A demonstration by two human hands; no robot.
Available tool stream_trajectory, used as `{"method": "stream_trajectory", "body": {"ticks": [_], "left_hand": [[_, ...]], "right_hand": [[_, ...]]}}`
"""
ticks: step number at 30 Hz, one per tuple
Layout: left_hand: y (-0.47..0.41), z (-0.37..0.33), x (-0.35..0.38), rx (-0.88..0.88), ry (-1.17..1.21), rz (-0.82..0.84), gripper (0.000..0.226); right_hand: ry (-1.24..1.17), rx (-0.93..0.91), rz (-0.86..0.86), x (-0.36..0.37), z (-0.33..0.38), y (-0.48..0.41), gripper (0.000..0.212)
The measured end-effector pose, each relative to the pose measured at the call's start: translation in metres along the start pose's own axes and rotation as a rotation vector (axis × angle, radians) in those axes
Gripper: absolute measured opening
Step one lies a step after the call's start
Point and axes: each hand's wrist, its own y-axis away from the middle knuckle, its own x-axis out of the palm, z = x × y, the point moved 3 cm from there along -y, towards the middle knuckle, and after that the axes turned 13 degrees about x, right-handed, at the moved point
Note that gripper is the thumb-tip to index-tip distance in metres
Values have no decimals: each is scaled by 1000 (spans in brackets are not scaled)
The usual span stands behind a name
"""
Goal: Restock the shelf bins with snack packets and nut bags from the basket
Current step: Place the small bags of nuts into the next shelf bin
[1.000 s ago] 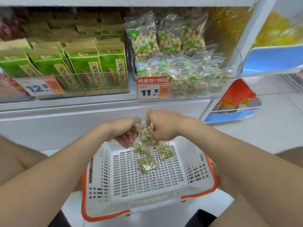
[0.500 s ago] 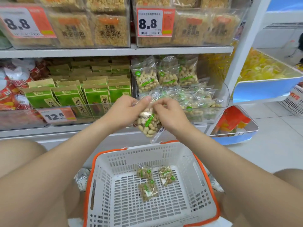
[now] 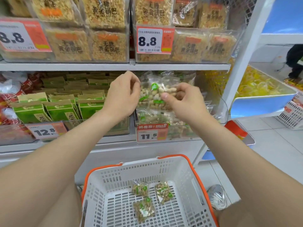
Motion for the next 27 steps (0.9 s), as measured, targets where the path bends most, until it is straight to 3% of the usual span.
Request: {"method": "stream_trajectory", "body": {"ticks": [1,3,6,11,22,27], "left_hand": [[2,2,5,28,-29,27,7],[4,3,16,72,-166,125,18],[3,3,23,52,-322,234,39],[-3,9,22,-34,-162,260,56],[0,12,12,-5,-81,254,51],[10,3,12,109,-168,223,52]], "right_hand": [[-5,-21,-33,-4,0,-7,24],[9,-58,-54,-7,0,-20,20],[49,-65,53,7,-1,-31,22],[197,-107,76,30,0,-48,25],[365,-28,53,48,-8,-64,28],[549,-70,-157,53,-6,-44,42]]}}
